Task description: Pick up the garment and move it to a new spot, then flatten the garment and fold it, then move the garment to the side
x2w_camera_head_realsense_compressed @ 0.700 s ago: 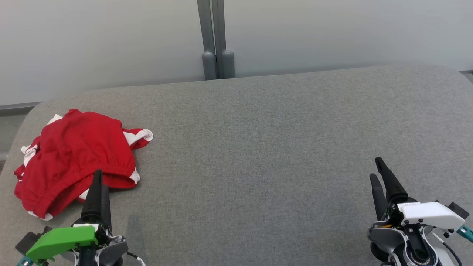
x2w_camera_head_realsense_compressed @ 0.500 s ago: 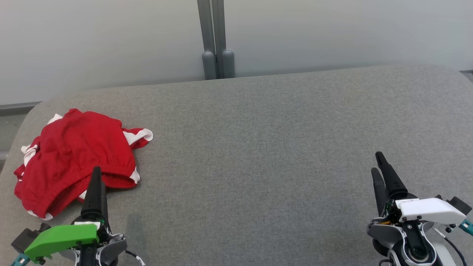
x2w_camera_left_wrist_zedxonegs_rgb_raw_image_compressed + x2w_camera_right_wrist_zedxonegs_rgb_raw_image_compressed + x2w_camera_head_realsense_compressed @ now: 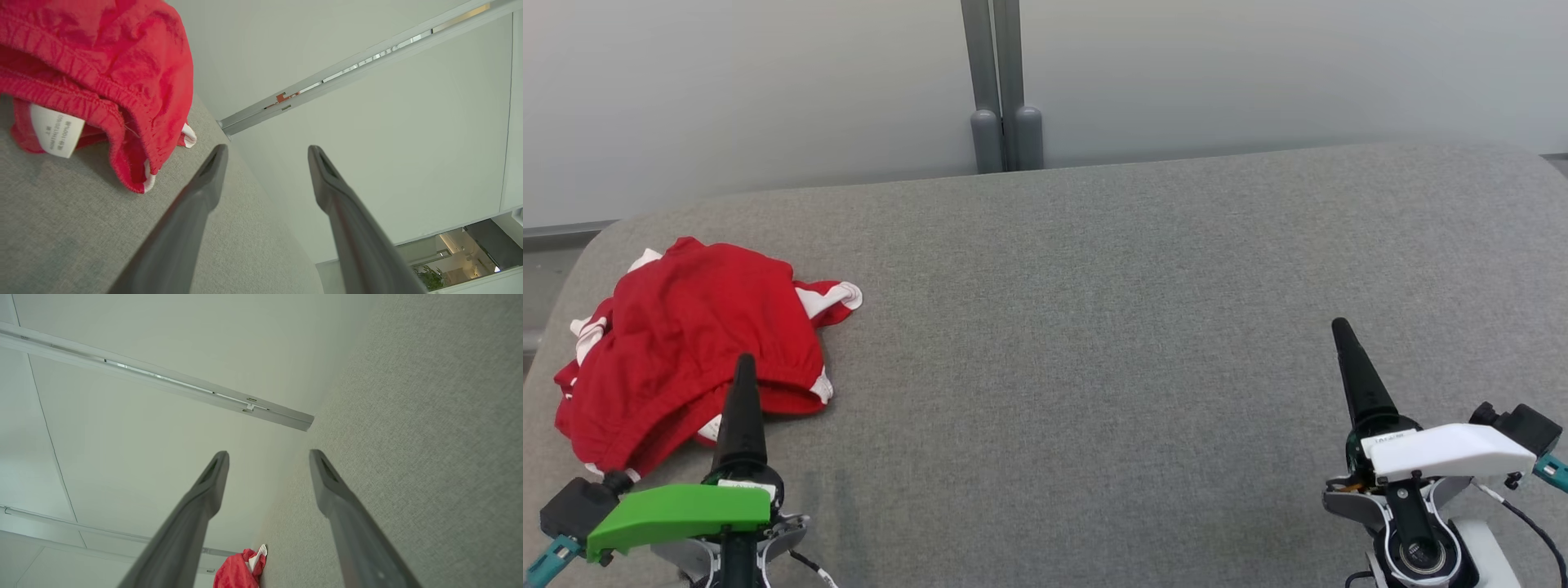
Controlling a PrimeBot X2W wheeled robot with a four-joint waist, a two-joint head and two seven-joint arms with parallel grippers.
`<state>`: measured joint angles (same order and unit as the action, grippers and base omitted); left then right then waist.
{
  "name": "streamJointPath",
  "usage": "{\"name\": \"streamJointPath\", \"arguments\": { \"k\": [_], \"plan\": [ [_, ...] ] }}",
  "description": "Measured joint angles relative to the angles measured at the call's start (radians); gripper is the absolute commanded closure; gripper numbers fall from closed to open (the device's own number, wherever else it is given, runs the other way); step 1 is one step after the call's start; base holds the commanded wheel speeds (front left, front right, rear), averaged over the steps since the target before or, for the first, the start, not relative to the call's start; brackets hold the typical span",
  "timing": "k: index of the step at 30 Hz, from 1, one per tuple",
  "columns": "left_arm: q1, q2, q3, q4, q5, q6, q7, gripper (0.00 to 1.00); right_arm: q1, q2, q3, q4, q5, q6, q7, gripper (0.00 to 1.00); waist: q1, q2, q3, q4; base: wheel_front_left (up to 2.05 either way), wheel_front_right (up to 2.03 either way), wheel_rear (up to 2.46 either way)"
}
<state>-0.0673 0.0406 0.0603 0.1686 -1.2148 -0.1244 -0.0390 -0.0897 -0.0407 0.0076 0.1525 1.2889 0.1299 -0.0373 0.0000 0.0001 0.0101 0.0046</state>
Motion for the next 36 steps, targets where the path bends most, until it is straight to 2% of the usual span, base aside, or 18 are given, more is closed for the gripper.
{"name": "streamJointPath", "arguments": {
  "k": [24,36],
  "plan": [
    [0.000,0.002,-0.077,-0.010,0.536,0.075,-0.077,0.00,-0.023,-0.002,0.030,-0.004,-0.480,0.000,-0.078,0.00,0.0000,0.0000,0.009,0.003,0.00,0.00,0.00],
    [0.000,0.002,-0.102,-0.001,0.688,0.101,-0.109,0.00,-0.031,-0.003,0.030,0.005,-0.689,0.000,-0.110,0.00,0.0000,0.0000,0.009,0.005,0.00,0.00,0.00]
  ]
}}
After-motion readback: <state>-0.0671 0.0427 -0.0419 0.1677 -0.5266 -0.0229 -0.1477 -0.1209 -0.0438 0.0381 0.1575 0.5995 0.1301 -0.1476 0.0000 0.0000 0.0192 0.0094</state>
